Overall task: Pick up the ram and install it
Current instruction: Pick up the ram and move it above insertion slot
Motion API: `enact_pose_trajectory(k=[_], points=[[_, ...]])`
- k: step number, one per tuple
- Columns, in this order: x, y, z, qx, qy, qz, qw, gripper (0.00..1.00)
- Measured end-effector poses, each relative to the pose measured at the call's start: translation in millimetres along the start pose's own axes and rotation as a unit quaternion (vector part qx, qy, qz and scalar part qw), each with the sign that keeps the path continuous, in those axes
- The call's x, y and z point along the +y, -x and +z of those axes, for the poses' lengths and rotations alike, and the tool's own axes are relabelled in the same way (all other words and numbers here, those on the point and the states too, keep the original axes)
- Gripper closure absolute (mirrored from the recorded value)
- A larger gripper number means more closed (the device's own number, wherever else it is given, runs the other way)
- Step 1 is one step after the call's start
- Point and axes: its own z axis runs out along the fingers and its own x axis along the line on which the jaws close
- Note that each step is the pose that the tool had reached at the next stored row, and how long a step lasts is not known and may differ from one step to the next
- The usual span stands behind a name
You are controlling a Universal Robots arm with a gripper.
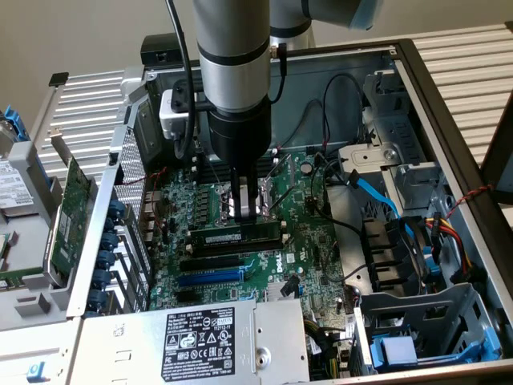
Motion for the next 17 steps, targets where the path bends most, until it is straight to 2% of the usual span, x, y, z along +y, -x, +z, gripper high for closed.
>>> enact_pose_trajectory(k=[9,17], points=[[0.5,0.1,-0.3,0.0005,-0.0005,0.0,1.0,0.88],[0.8,0.5,-1.0,0.0034,-0.0022,0.0,1.0,0.88]])
